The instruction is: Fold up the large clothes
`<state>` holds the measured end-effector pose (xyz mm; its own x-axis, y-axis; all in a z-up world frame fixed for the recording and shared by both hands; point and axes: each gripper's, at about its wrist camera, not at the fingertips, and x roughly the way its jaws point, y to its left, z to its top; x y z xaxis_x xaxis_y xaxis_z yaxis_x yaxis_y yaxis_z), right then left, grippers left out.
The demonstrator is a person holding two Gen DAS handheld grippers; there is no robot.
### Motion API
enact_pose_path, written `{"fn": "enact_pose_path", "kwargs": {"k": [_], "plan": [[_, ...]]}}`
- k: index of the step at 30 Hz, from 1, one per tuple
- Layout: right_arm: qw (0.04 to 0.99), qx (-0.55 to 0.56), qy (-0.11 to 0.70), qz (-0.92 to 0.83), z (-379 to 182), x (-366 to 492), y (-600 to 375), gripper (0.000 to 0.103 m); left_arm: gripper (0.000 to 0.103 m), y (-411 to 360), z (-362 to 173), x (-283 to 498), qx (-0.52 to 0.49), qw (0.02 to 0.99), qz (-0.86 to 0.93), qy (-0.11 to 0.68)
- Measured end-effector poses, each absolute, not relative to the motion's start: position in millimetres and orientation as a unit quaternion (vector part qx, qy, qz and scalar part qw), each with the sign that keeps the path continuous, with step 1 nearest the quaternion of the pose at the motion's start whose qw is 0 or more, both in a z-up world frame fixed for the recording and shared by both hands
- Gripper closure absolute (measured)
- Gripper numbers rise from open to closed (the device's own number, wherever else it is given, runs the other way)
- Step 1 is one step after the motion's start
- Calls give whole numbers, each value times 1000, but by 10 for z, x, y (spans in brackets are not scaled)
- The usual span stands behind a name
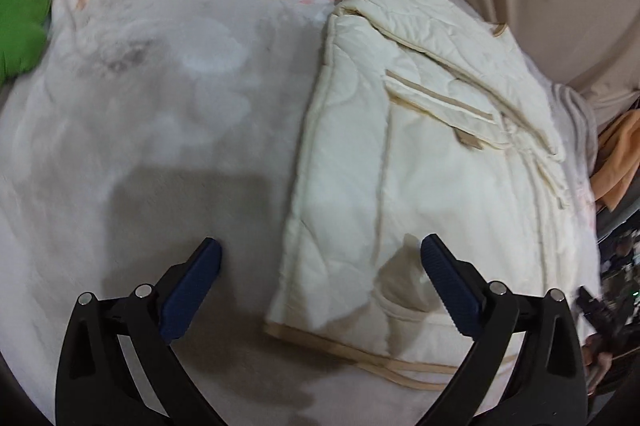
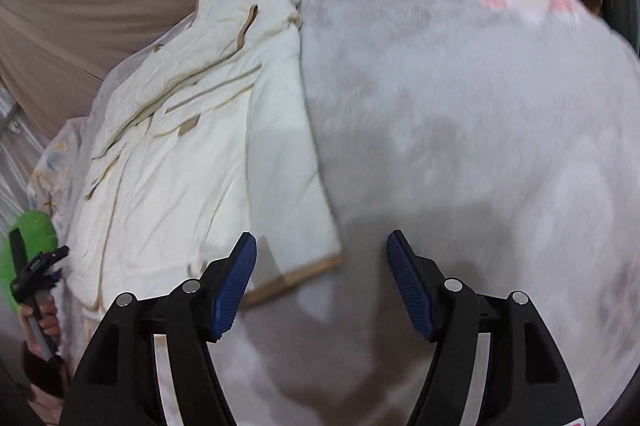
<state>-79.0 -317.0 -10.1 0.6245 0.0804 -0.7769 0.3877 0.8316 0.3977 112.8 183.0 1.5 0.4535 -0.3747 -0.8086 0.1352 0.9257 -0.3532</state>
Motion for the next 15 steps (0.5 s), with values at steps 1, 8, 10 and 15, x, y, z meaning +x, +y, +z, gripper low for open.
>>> {"fn": "enact_pose_path", "kwargs": {"k": [1,8,10,15], "plan": [[861,275,417,-92,-98,-783,-3147,29,5,1801,13,1119,-127,843,-158,499],[863,319,390,-48,-103,-588,-3034,66,52,1598,31,1063,-155,838,-189,489],[865,319,385,-51,-84,-598,-3021,87,70,1605,87,992,-149,845,-187,479],[899,299,319,-33,253,-861,-2933,97,91,1691,369,768,-149,866,-201,433]]}}
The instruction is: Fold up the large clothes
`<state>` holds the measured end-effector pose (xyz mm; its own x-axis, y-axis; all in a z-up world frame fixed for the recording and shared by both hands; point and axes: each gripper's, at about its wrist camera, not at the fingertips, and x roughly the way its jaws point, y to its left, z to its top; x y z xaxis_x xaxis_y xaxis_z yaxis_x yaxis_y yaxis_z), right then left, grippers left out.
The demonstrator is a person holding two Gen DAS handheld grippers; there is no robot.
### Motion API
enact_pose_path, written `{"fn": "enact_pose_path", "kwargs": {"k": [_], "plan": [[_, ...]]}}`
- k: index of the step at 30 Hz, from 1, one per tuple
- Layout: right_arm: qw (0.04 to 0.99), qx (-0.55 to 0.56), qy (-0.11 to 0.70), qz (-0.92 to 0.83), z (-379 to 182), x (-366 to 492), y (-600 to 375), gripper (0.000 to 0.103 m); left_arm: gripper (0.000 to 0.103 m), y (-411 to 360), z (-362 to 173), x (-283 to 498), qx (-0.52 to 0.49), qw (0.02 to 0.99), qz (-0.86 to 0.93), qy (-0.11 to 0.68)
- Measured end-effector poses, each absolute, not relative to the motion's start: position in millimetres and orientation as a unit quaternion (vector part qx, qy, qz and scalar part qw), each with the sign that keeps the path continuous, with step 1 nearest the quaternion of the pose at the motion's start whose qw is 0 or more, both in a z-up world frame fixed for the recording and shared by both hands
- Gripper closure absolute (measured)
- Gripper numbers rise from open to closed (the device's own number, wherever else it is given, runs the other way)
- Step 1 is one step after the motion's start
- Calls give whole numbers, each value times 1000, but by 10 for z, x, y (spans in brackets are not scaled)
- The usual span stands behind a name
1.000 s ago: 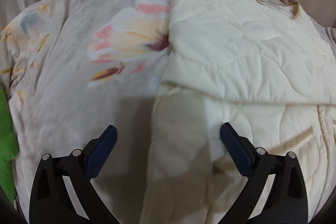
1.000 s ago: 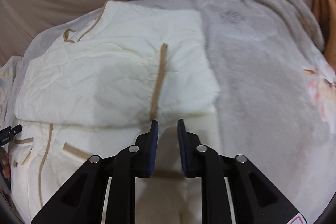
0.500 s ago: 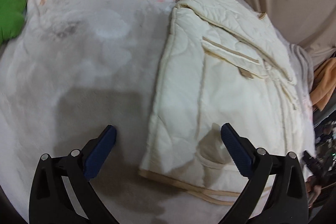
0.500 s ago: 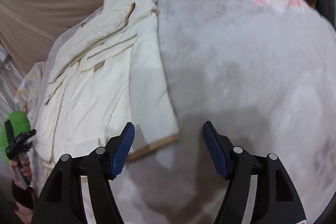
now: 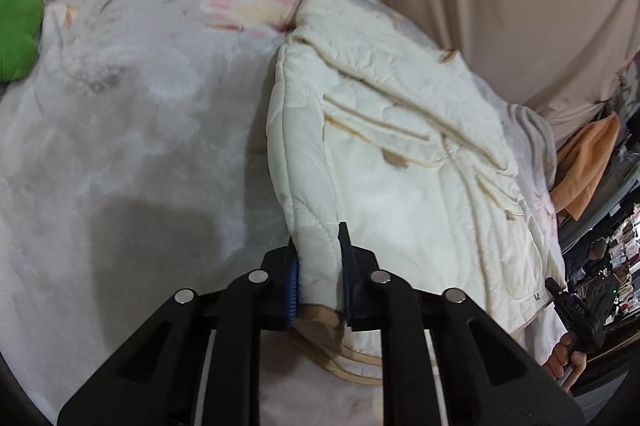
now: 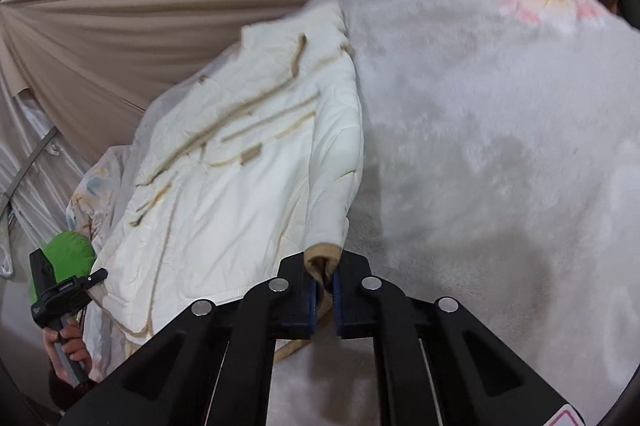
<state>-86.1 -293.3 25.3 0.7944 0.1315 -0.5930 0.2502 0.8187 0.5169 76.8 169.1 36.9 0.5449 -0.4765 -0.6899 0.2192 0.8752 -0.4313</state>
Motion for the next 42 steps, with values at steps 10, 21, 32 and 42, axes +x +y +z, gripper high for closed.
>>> {"fn": "enact_pose_path", "kwargs": {"k": [10,21,32,42], "plan": [[960,261,92,48,1277,-1872,-2817,98,93,2063,1453,-207,-190,902,-297,248],[950,295,104,2,1404,-1205,-3174,98,92,1582,1499,557,-124,929,-208,280],[906,313,275,-77,510,249,-3657,98,90,1047,380,1863,-40,905,-114,409],[908,224,331,-125,24,609,-3436,98,89,838,-28,1924,18,915,-108,389]]}}
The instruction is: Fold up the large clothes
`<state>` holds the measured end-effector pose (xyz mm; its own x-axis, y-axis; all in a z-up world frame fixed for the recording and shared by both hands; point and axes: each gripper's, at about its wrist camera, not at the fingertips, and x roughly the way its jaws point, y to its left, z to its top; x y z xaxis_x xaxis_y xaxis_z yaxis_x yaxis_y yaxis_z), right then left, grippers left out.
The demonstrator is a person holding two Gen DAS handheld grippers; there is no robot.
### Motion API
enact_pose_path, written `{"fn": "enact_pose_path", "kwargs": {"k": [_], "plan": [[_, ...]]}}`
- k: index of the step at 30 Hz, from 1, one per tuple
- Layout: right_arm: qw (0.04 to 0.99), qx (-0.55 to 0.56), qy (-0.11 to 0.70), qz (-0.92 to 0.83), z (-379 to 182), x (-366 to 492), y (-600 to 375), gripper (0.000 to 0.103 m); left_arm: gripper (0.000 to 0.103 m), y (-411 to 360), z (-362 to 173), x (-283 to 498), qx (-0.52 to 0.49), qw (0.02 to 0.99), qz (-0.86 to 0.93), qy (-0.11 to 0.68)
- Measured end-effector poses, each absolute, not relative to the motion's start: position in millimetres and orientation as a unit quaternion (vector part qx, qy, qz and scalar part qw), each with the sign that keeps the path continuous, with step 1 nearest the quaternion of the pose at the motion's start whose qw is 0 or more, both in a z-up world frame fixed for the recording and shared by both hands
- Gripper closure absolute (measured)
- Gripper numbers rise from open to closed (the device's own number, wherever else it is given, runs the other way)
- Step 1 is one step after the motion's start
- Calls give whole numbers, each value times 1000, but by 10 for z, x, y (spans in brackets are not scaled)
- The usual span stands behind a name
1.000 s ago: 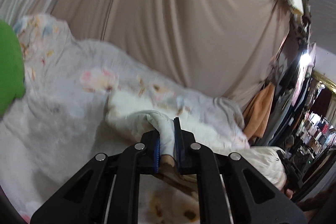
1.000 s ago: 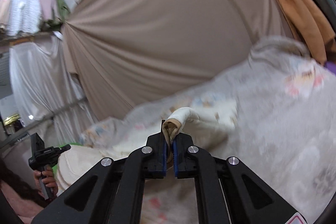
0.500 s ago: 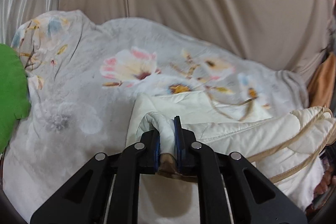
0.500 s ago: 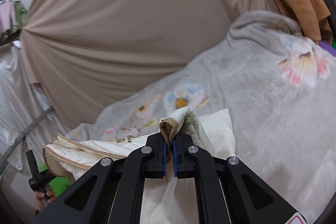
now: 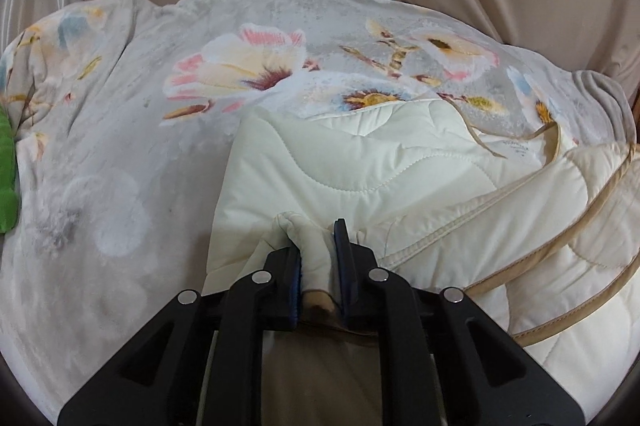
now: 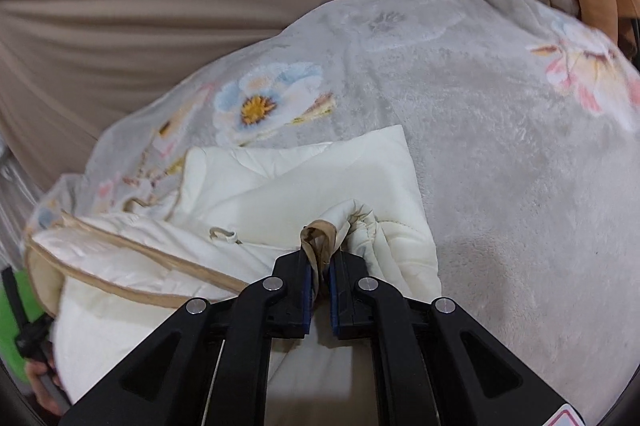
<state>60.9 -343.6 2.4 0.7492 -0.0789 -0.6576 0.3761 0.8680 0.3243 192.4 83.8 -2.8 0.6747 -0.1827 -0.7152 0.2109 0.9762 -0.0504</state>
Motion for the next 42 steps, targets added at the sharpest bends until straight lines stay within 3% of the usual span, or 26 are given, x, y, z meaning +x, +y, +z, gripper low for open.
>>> {"fn": "enact_pose_path", "kwargs": {"k": [4,8,12,14,15,21,24,29,33,37,42], "plan": [[923,186,304,-144,22,557,-3310,97,89,871,-33,1880,7,923,-112,367],[924,252,260,-123,162,297,-3450,92,84,1109,225,1721,-42,926,-124,353],[944,260,163,-116,525,-143,-3385,72,56,1250,660,1321,-54,940,-157,300],[958,237,128,-102,707,-265,-3233,68,42,1173,881,1106,-25,954,-152,255],[963,228,119,-80,796,-282,-3122,68,41,1104,975,1025,-11,958,-159,238],[966,152,204,41,822,232,-2282,68,39,324,1050,1006,53,939,-238,243],[955,103,270,61,559,490,-1980,70,39,-30,765,1197,79,924,-243,283],[944,77,319,26,251,599,-2097,83,37,-139,187,1517,97,909,-213,343],[933,116,336,-59,179,554,-2641,86,31,90,134,1620,78,909,-204,354],[914,158,349,-136,68,427,-3166,103,31,315,65,1668,65,913,-187,358],[902,213,348,-138,26,300,-3421,103,32,734,102,1714,36,925,-130,356]]}}
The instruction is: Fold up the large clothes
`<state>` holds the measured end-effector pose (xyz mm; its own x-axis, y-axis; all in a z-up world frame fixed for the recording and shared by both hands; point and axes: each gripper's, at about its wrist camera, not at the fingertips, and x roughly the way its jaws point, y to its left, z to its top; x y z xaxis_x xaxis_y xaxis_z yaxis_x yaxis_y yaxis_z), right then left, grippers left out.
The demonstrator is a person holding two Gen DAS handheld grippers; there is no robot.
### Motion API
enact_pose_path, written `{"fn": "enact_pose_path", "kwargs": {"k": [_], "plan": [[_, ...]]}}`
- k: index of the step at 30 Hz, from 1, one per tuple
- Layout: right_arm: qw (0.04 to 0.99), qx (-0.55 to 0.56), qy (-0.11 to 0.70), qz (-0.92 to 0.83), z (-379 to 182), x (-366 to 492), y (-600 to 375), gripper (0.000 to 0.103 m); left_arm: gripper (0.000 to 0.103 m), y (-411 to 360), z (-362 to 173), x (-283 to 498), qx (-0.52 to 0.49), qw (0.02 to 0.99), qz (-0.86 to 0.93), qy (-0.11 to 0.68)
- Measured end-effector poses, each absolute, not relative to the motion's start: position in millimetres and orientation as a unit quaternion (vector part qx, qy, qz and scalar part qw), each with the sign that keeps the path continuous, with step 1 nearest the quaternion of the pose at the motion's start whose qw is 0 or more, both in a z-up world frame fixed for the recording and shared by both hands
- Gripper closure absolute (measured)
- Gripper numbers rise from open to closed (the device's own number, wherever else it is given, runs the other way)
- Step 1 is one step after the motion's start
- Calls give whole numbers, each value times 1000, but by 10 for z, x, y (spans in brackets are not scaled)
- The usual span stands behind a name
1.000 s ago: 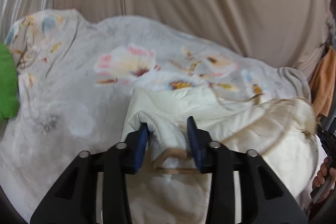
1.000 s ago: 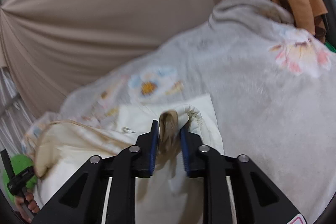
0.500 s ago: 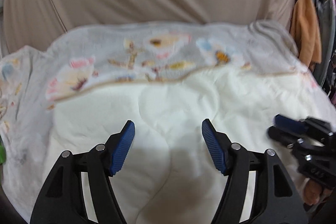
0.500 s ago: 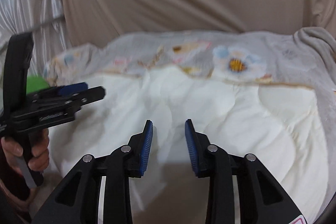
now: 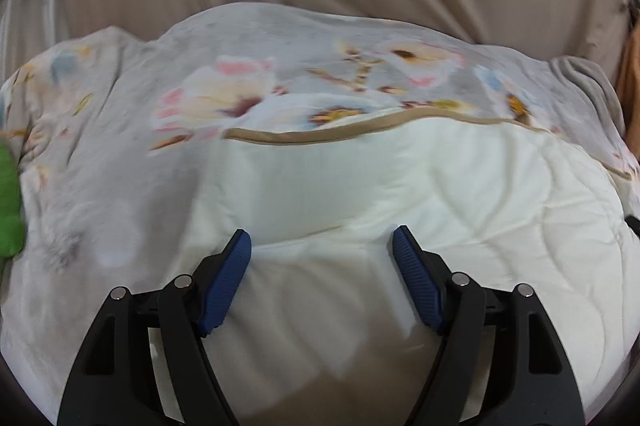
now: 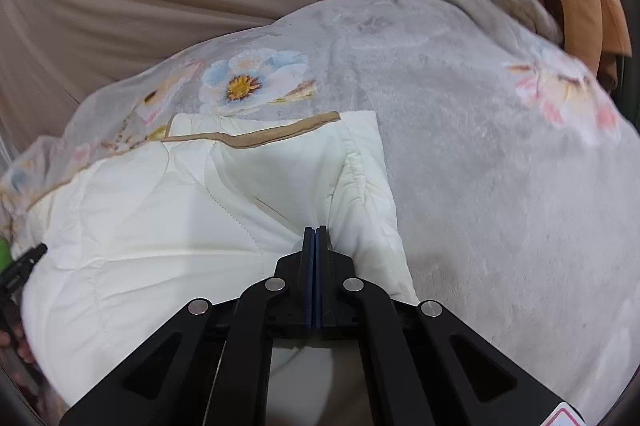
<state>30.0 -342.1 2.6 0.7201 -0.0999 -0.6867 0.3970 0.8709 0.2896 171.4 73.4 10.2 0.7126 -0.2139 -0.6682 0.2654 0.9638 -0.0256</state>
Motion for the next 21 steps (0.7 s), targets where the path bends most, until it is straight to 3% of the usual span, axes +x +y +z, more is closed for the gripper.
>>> {"fn": "enact_pose_path", "kwargs": {"k": [2,3,4,5,6,7,8,13,14,15,16,17,18,21], "plan": [[903,228,338,-136,110,254,-3426,103,37,932,161,1739,-2,918,-140,371],[906,237,322,-137,198,218,-3433,97,36,1035,229,1751,-23,917,-140,372],[911,241,303,-144,294,186,-3445,83,34,1105,303,1759,-37,918,-136,370],[915,242,286,-150,382,158,-3475,61,27,1166,385,1771,-50,921,-129,364],[920,245,265,-152,493,152,-3501,48,16,1223,467,1790,-63,924,-125,355],[922,249,256,-150,548,172,-3535,36,10,1275,548,1829,-77,927,-124,346],[922,255,255,-142,582,220,-3573,35,5,1293,588,1881,-87,926,-128,346],[894,292,326,-94,337,689,-3747,34,6,1215,350,2345,-114,888,-159,416],[888,298,338,-87,261,740,-3743,44,14,1194,283,2383,-122,880,-168,428],[885,296,350,-85,202,785,-3716,56,40,1166,212,2437,-131,868,-187,441],[884,290,359,-79,179,808,-3678,84,56,1138,181,2458,-129,862,-194,450],[889,282,353,-75,218,791,-3627,90,76,1132,176,2456,-129,861,-194,452],[899,270,337,-80,311,746,-3586,91,88,1127,218,2440,-130,863,-198,446],[932,254,250,-57,816,512,-3503,93,93,1186,650,2308,-138,885,-221,386]]}}
